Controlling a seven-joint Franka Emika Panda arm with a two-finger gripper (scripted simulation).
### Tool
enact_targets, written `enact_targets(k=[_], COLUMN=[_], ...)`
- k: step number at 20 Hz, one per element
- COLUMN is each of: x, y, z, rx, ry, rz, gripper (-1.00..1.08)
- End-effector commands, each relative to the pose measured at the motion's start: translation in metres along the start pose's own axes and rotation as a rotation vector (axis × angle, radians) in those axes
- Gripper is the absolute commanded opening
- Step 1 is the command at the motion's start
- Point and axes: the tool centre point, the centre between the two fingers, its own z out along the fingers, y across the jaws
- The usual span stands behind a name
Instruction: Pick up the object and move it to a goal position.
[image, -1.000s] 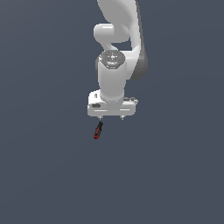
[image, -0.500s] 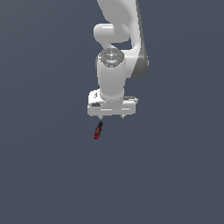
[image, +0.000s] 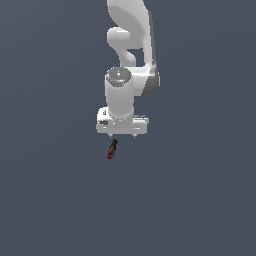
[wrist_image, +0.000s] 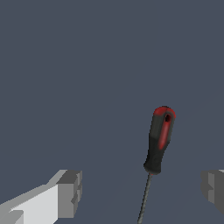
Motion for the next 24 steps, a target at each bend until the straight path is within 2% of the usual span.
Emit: enact_targets(k=[1,12,24], x=[-0.009,-0.045,-0.050], y=[0.010,0.045,0.049], z=[0.016,0.066,0.080], rx=[0.001,-0.003,-0.004], ry=[0.003,0.014,0.014], rz=[0.034,0.157,0.172], gripper=[1.00,1.00,1.00])
